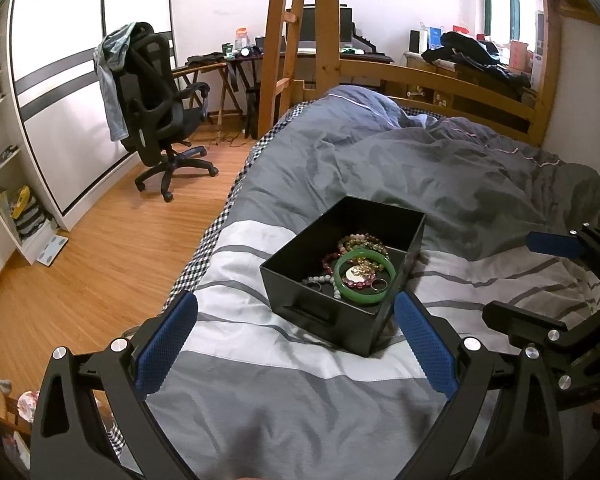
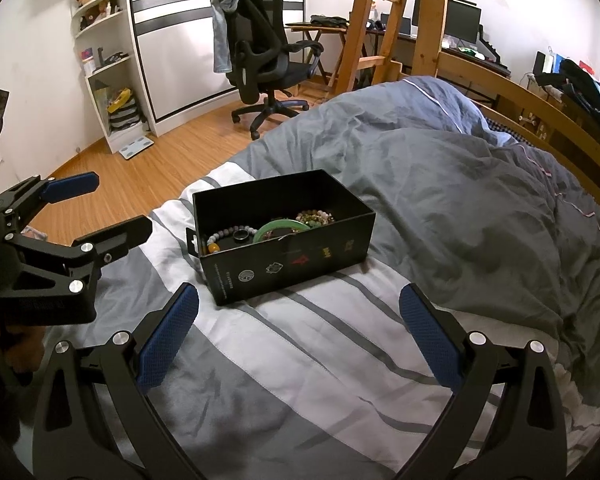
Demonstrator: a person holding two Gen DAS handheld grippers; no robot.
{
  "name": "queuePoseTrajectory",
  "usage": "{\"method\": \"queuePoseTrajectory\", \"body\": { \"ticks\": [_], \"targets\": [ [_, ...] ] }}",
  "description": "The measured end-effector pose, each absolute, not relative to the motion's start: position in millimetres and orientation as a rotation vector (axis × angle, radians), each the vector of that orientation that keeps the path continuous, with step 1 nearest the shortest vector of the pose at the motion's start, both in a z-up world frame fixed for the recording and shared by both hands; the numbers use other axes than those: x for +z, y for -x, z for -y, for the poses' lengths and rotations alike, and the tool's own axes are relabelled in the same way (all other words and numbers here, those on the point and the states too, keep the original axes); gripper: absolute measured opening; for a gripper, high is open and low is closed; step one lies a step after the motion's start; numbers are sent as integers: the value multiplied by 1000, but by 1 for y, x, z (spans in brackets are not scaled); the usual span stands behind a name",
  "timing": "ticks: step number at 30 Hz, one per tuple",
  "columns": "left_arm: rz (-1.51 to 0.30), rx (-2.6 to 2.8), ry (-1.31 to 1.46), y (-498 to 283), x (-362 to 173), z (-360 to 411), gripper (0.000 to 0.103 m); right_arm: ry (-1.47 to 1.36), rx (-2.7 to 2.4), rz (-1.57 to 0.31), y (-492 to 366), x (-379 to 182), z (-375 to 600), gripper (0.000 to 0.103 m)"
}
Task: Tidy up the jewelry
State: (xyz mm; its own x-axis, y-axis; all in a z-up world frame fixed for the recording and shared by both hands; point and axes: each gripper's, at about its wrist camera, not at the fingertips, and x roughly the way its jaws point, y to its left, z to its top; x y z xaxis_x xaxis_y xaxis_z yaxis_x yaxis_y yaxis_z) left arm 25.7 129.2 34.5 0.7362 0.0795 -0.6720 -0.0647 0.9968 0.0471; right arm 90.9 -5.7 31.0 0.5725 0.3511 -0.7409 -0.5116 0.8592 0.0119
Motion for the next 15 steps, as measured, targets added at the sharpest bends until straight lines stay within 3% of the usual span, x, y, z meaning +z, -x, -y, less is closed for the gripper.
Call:
{"method": "queuePoseTrajectory", "body": {
  "ticks": [15],
  "targets": [
    [-746, 66, 0, -27, 32, -132, 97, 205, 511, -822, -90, 27, 5, 99]
  ]
}}
